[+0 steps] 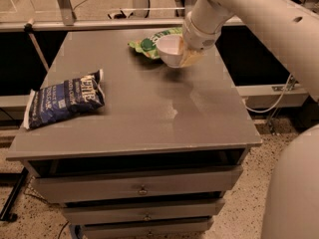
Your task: Move white bowl near green rice chip bag
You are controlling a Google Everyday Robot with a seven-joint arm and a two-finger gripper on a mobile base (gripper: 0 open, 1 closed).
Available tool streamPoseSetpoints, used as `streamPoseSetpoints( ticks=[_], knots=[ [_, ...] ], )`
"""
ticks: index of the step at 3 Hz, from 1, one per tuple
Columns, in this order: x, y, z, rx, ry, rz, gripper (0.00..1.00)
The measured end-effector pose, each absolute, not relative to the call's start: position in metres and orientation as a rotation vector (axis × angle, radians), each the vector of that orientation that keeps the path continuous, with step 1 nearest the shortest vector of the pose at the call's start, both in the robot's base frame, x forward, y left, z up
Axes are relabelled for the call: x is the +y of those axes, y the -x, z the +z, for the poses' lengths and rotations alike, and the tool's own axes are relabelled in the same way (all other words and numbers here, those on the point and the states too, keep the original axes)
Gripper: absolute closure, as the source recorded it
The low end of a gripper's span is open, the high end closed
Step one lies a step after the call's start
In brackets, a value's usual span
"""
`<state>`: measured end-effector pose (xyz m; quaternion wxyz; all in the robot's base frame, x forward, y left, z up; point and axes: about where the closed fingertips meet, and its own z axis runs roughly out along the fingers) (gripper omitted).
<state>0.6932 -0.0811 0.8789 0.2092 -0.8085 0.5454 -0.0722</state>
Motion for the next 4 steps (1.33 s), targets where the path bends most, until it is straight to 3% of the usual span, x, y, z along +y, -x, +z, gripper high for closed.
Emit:
streamPoseSetpoints(
  ticks=[3,4],
  knots=[
    [-0.094,-0.721,0.853,1.584,2.232,-0.161,0.98],
    [-0.093,-0.721,0.85,1.582,2.237,-0.158,0.74]
  ],
)
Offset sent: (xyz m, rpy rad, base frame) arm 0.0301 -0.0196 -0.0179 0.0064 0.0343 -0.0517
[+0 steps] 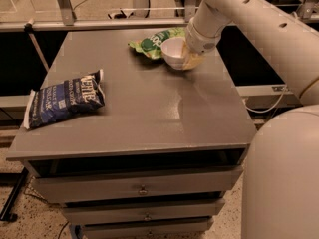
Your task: Move white bowl near green rice chip bag
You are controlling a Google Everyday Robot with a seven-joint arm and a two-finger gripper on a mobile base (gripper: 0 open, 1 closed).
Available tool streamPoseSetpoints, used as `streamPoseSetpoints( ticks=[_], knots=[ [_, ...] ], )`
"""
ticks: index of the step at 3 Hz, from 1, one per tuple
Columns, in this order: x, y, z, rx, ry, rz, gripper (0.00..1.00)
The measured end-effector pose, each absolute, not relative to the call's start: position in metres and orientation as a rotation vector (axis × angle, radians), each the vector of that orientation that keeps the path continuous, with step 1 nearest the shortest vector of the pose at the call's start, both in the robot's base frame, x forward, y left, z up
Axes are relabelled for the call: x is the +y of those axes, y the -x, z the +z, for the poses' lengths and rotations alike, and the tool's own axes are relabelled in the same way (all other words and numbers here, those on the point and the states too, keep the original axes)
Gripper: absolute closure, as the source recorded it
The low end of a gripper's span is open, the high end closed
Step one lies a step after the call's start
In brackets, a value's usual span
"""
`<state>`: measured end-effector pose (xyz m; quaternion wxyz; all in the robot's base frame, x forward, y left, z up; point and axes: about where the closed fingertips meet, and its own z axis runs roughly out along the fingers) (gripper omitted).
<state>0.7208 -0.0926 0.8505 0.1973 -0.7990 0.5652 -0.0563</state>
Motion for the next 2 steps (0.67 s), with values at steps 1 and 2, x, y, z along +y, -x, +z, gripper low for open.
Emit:
streamPoseSetpoints(
  ticks=[1,2],
  knots=[
    [-0.0916,-0.7211,0.8477,1.583,2.24,-0.153,0.53],
    [-0.0904,-0.7215,0.8446,1.583,2.243,-0.149,0.28]
  ],
)
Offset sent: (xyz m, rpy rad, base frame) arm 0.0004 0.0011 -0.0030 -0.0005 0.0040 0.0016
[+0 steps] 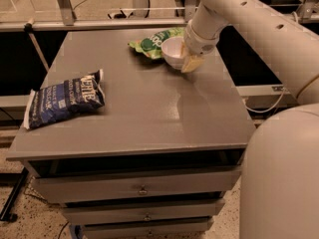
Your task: Move white bowl near green rice chip bag
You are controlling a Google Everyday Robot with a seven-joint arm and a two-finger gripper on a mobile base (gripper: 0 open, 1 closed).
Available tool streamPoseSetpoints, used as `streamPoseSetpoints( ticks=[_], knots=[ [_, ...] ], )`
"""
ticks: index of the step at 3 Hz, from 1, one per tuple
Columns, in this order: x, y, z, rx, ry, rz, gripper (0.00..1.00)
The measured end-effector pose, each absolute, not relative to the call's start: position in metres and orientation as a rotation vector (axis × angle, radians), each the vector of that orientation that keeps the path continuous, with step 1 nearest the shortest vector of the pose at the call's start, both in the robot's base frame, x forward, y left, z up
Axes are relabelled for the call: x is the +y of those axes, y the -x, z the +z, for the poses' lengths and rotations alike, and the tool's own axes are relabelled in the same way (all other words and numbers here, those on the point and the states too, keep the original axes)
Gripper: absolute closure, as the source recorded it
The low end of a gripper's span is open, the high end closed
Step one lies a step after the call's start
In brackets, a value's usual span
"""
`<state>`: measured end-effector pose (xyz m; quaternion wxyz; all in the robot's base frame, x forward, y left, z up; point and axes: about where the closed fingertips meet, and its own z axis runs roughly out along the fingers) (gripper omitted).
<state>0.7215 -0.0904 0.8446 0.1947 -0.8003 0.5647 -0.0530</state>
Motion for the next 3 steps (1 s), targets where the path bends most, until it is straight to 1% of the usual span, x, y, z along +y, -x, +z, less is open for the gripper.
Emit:
streamPoseSetpoints(
  ticks=[1,2,3],
  knots=[
    [-0.089,-0.722,0.842,1.583,2.247,-0.144,0.06],
    [-0.089,-0.722,0.843,1.583,2.248,-0.142,0.0],
    [-0.101,-0.722,0.853,1.613,2.212,-0.196,0.0]
  ],
)
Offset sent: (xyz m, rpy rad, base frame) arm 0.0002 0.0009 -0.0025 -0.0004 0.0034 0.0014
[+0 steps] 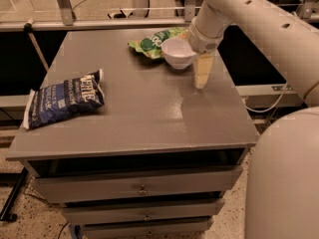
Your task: Move white bowl near green rice chip bag
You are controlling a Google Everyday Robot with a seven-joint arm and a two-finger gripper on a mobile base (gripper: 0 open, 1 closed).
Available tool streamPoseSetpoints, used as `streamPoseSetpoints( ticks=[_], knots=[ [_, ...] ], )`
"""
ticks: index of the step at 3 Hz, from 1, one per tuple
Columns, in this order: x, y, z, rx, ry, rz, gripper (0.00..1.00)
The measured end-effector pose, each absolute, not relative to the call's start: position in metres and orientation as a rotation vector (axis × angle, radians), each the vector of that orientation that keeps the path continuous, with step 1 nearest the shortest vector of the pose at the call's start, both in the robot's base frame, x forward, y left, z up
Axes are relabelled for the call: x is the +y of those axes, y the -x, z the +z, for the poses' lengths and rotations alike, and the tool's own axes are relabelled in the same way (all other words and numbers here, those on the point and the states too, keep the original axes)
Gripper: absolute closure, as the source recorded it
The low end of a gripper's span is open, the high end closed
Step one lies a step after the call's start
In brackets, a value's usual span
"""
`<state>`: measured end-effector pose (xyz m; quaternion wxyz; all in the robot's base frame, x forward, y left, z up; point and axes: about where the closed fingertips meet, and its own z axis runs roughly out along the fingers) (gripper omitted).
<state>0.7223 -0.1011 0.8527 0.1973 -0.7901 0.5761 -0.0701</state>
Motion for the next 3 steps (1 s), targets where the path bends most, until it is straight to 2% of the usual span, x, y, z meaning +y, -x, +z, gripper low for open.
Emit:
streamPoseSetpoints(
  ticks=[2,3],
  knots=[
    [-0.168,-0.708,0.888,1.778,2.022,-0.391,0.0],
    [-0.197,-0.699,0.891,1.848,1.938,-0.412,0.0]
  ],
)
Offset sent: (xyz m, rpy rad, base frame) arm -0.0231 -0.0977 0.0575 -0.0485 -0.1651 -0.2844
